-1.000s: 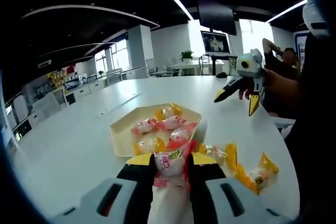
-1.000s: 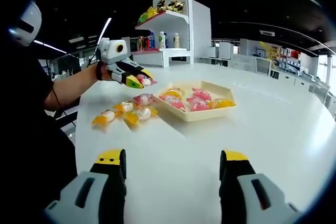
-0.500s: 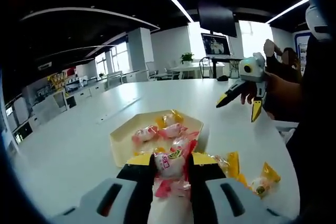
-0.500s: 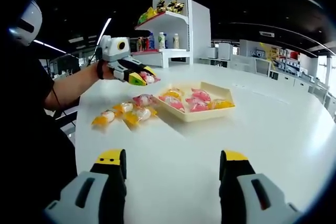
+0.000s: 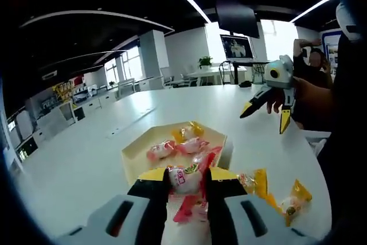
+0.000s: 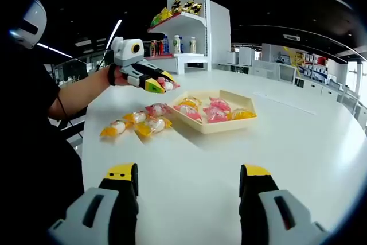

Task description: Pick up the marshmallows scattered on the table and place them into the bowl on the table

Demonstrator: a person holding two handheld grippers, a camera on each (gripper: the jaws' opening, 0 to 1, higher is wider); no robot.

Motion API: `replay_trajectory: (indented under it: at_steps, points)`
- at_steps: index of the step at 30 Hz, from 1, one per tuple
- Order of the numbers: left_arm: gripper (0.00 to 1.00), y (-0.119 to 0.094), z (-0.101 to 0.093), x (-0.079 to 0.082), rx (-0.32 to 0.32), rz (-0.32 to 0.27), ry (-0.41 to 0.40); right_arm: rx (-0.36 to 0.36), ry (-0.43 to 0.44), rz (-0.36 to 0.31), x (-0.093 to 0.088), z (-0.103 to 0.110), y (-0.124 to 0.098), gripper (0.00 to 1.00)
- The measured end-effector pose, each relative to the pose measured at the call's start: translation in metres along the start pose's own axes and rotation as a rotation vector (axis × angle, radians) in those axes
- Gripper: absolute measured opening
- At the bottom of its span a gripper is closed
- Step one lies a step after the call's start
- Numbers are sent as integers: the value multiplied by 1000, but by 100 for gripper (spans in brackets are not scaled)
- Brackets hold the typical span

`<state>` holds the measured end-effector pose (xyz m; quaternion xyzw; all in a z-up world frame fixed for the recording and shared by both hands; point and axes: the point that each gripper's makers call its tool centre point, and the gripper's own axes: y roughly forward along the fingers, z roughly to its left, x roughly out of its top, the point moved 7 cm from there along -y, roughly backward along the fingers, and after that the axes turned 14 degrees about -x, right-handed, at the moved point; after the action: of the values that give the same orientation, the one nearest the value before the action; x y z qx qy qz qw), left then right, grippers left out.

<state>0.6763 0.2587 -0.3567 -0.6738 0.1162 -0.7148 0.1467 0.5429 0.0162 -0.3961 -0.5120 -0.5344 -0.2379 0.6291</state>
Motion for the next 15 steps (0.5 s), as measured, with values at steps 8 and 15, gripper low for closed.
replay_trajectory:
  at_steps: [8,15]
  points:
    - [26,5,0,8,-16,3,20,1,4,0,0,-1,-1,71]
    - [26,4,7,12,-14,-11,13,-14,13,-11,1,-5,-4,71]
